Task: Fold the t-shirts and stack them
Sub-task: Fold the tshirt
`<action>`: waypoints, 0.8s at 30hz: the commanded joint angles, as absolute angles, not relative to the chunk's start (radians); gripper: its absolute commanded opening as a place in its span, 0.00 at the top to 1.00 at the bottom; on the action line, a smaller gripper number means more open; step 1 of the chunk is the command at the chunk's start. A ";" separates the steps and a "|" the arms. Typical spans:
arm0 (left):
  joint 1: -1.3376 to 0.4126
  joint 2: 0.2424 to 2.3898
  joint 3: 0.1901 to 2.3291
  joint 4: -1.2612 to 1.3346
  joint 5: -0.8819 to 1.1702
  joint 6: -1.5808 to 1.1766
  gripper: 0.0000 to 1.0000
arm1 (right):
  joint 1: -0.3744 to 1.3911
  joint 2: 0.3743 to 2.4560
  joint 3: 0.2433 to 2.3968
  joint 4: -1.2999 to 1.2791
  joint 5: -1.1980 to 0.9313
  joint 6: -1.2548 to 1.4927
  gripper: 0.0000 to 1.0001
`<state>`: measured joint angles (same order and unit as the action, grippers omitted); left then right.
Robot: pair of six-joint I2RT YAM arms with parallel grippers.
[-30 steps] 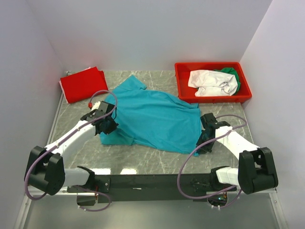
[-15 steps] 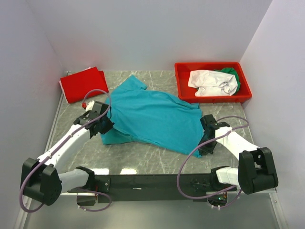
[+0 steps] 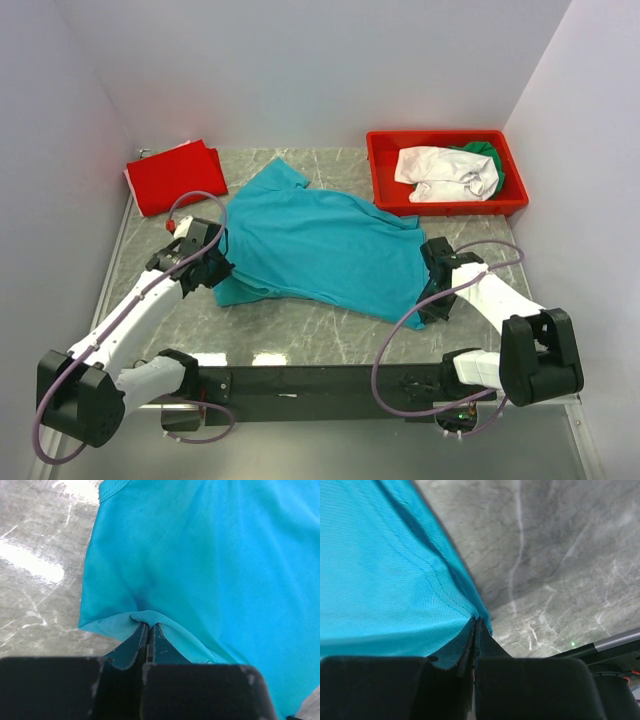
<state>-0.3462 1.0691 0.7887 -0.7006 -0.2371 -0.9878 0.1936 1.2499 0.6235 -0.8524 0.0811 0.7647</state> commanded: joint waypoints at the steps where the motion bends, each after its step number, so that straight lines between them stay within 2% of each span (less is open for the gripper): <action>1: -0.339 1.040 0.822 -0.729 -0.271 -0.940 0.99 | 0.204 1.239 0.683 -0.885 0.066 0.735 1.00; 14: -0.341 0.939 0.854 -0.883 -0.310 -0.983 0.99 | 0.346 1.236 0.684 -0.953 0.003 0.758 1.00; 24: -0.341 0.833 0.828 -0.995 -0.333 -1.000 0.99 | 0.436 1.144 0.589 -0.957 -0.034 0.845 1.00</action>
